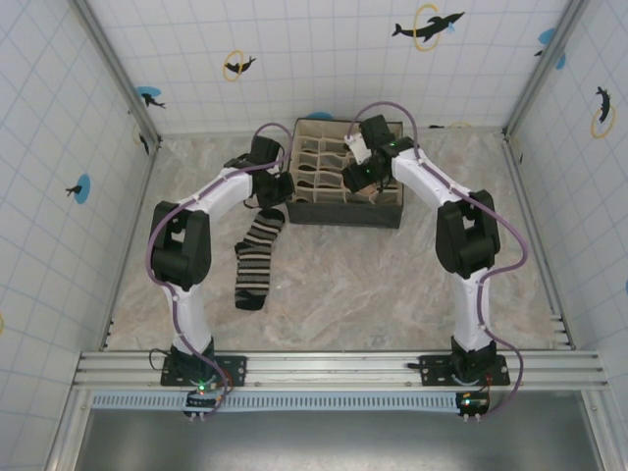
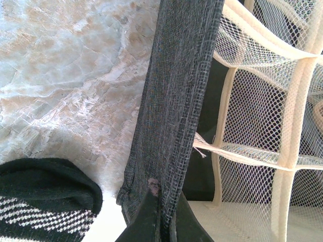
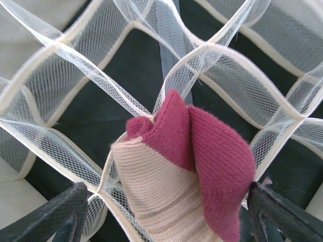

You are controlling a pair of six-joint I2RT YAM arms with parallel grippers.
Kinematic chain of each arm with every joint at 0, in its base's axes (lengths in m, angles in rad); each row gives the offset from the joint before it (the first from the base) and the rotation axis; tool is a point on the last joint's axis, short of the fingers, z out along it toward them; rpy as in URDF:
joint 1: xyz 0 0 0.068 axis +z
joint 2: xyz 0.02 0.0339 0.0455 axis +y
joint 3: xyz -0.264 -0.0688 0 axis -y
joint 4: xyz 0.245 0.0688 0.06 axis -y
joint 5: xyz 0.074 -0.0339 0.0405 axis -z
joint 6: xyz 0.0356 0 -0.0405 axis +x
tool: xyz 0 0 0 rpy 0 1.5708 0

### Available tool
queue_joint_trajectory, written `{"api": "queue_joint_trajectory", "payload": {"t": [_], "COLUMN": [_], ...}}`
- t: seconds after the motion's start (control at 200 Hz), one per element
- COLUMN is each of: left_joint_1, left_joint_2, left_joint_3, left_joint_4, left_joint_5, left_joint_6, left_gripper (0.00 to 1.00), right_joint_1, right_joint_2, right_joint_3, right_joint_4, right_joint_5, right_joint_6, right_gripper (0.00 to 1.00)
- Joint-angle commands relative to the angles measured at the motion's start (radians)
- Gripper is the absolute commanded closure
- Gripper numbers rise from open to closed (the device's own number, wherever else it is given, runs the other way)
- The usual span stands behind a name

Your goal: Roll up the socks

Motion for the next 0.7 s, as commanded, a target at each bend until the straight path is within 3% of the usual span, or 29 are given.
{"api": "queue_joint_trajectory", "payload": {"t": [0.0, 0.235, 0.32, 0.405, 0.47, 0.585, 0.696], "left_joint_1": [0.01, 0.01, 0.009, 0.01, 0.01, 0.01, 0.009], "left_joint_2": [0.012, 0.009, 0.01, 0.012, 0.012, 0.008, 0.006], "left_joint_3": [0.037, 0.037, 0.038, 0.039, 0.038, 0.034, 0.025], "left_joint_4": [-0.015, -0.019, -0.017, -0.012, -0.01, -0.01, -0.006], "left_joint_5": [0.036, 0.033, 0.035, 0.039, 0.039, 0.022, 0.007], "left_joint_6": [0.004, 0.006, 0.003, -0.001, -0.004, -0.013, -0.036], "left_gripper": [1.0, 1.0, 1.0, 1.0, 1.0, 1.0, 1.0], "right_joint_1": [-0.002, -0.003, -0.003, -0.002, -0.002, 0.007, 0.021], "right_joint_2": [0.02, 0.039, 0.045, 0.047, 0.045, 0.039, 0.003], "right_joint_3": [0.043, 0.039, 0.035, 0.018, 0.004, -0.018, -0.085], "right_joint_4": [0.005, -0.008, -0.03, -0.032, -0.034, -0.048, -0.02], "right_joint_5": [0.006, 0.015, 0.02, 0.022, 0.017, 0.012, 0.035], "right_joint_6": [-0.002, -0.005, -0.01, -0.012, -0.014, -0.016, -0.018], "right_gripper": [0.19, 0.36, 0.5, 0.54, 0.68, 0.84, 0.89]}}
